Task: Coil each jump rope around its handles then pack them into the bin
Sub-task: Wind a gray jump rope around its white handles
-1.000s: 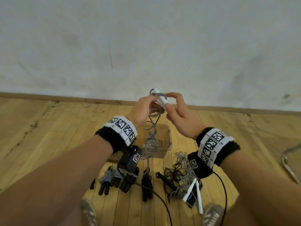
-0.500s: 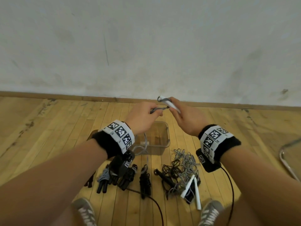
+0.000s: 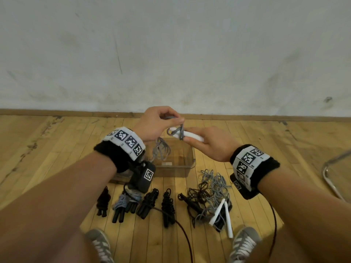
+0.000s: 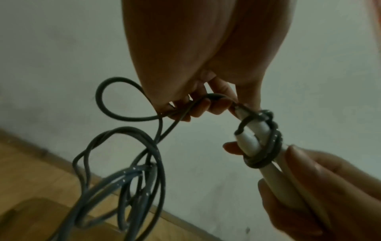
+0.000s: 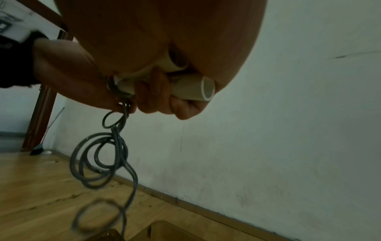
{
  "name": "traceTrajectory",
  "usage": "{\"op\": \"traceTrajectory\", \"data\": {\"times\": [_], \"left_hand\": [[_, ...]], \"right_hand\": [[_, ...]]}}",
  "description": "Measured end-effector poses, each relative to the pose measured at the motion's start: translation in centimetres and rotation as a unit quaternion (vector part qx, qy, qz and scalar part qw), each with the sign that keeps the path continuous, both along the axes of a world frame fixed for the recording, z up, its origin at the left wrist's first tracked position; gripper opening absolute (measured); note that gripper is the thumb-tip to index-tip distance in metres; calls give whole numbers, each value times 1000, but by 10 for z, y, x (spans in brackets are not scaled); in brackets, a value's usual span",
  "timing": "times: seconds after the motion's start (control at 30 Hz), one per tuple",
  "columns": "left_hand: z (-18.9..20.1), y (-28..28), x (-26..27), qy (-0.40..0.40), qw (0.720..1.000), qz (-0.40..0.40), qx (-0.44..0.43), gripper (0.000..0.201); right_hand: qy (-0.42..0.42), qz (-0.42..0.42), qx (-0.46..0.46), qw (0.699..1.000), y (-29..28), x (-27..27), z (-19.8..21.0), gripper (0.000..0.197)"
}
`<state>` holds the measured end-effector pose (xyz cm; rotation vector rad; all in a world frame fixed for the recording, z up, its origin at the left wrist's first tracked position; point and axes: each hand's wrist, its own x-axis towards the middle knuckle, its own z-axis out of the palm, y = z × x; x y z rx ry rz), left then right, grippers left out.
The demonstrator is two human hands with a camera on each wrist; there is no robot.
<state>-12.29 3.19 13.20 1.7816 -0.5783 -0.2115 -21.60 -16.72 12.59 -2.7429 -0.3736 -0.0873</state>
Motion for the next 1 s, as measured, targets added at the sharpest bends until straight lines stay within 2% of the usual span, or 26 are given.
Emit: {"op": "traceTrajectory", "data": {"times": [0.17,0.23,0.33,0.4,0.47,0.6,0.73,0.83,1.0], "left_hand": [[-2,-10,3,182,974,-21,-131,12],[-4,-13,0,195,968,-23,-156,18],[-12,-18,-8,179,970,-30,-163,21],[-17,-23,-14,185,968,-12,-166,21],[-19,-27,-18,178,970,21,-162,21],[-17,-30,-23,104,988,45,-106,23],[-17,-32,-28,58,994,74,-61,18],[-12,-32,-26,57,993,96,-46,17],[-2,-34,-29,100,988,98,-68,23]], "right_hand": [[-31,-37,122,991,8,0,-2,58],[-35,-51,185,981,12,1,-1,49],[-38,-73,304,949,17,3,3,25],[-53,-100,355,928,18,7,4,25],[-69,-136,348,925,20,11,4,27],[-84,-171,303,934,19,15,1,27],[-86,-197,230,949,17,17,-6,38],[-84,-202,195,956,13,21,-8,41],[-85,-194,85,974,12,21,-4,47]]}}
